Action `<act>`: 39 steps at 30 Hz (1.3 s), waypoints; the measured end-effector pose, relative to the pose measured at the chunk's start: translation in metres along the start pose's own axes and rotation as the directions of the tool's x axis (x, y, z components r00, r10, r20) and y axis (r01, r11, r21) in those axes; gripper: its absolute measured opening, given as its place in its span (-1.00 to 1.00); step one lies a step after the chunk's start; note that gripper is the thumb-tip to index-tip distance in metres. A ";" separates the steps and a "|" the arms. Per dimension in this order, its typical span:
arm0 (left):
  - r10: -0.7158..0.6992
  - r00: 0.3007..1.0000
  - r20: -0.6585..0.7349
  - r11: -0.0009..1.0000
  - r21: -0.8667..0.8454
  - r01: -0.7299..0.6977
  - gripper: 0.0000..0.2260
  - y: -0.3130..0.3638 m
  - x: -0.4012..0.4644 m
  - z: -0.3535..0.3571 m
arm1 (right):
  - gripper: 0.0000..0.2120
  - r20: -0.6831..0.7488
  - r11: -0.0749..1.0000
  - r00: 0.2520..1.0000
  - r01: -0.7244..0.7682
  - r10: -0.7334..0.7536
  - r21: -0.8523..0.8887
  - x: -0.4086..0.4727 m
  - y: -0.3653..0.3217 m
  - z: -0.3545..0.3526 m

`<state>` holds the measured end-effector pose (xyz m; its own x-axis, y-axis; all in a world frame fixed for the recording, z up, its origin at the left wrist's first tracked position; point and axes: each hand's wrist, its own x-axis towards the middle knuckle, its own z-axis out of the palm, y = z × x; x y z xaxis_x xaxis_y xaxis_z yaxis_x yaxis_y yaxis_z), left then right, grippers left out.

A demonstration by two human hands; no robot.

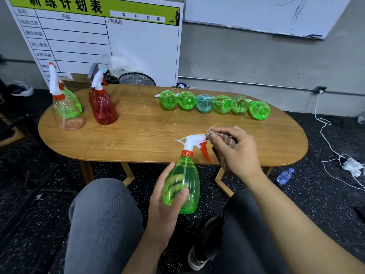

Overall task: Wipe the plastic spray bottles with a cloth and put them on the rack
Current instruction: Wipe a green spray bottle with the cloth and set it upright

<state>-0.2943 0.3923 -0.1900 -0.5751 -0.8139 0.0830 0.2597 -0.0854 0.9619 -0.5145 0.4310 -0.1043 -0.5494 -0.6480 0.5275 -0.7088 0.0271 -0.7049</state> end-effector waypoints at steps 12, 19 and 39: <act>-0.006 1.000 0.004 1.000 0.012 0.006 -0.40 0.000 -0.001 -0.001 | -0.86 0.010 0.999 1.000 -0.022 0.023 -0.037 0.001 -0.003 0.000; -0.007 1.000 0.017 1.000 0.019 0.007 -0.40 0.001 -0.001 -0.001 | -0.85 0.012 1.000 1.000 -0.015 0.015 0.009 0.002 -0.009 0.000; -0.017 0.997 -0.076 1.000 -0.025 0.016 -0.44 0.000 0.004 0.000 | -0.84 0.100 0.997 0.995 -0.009 0.000 0.081 -0.013 -0.024 0.000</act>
<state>-0.2967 0.3886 -0.1899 -0.5188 -0.8537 0.0461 0.2701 -0.1125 0.9562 -0.4906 0.4389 -0.0941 -0.5025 -0.7210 0.4770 -0.6657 -0.0294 -0.7457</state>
